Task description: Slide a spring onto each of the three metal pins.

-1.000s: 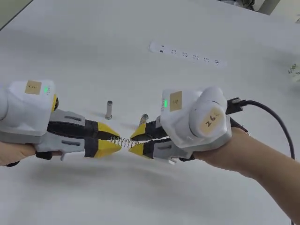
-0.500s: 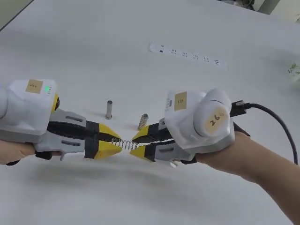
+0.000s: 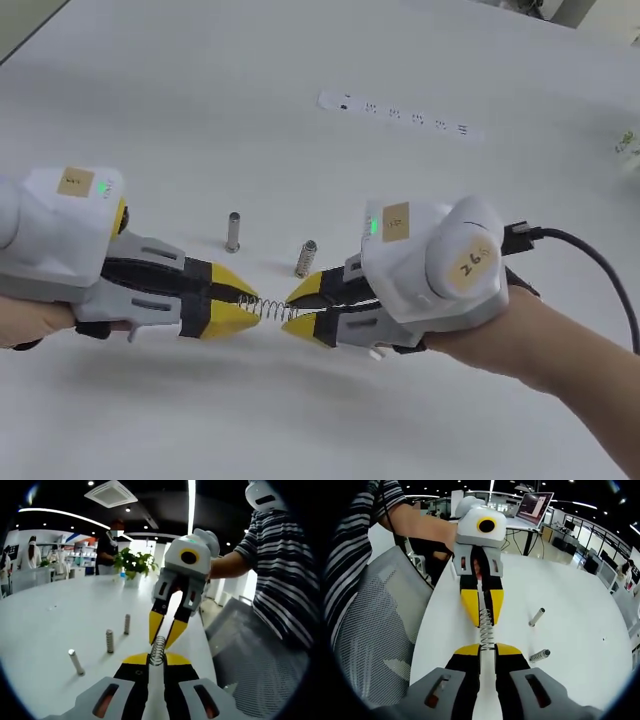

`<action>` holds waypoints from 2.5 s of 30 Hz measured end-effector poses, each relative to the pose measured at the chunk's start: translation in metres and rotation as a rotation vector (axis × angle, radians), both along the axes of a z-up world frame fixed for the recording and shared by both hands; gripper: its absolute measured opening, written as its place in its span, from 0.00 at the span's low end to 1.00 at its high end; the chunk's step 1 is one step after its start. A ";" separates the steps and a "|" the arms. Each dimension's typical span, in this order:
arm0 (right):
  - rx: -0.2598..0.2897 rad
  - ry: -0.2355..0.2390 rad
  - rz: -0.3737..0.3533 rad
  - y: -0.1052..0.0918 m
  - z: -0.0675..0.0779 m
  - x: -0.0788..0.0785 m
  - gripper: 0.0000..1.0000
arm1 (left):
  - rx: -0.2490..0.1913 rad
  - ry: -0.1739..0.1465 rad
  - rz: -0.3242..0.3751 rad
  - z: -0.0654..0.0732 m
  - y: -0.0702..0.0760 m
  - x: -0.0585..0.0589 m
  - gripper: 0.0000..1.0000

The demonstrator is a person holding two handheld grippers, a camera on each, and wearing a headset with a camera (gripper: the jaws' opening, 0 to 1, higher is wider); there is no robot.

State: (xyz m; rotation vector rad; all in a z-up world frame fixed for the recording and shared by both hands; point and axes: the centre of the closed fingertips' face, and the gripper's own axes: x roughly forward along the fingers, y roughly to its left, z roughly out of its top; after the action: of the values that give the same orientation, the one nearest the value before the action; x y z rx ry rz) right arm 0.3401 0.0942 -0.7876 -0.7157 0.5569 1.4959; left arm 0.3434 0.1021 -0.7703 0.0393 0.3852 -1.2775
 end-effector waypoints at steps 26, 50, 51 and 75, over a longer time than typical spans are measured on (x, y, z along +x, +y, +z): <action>0.043 -0.044 0.092 0.014 0.029 -0.003 0.06 | 0.014 0.017 0.001 -0.011 0.002 -0.002 0.02; 0.081 -0.013 0.092 0.027 0.034 -0.009 0.07 | 0.036 0.007 0.000 -0.016 -0.001 -0.002 0.02; 0.082 -0.011 0.093 0.028 0.035 -0.010 0.07 | 0.037 0.008 -0.001 -0.016 -0.002 -0.002 0.02; 0.130 -0.021 0.086 0.043 0.037 -0.014 0.07 | 0.045 -0.003 0.001 -0.016 -0.004 -0.005 0.02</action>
State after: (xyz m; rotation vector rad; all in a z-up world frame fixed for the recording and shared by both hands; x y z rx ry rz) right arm 0.3262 0.1370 -0.7505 -0.6602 0.4124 1.5873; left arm 0.3388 0.0981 -0.7859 0.0798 0.4112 -1.2680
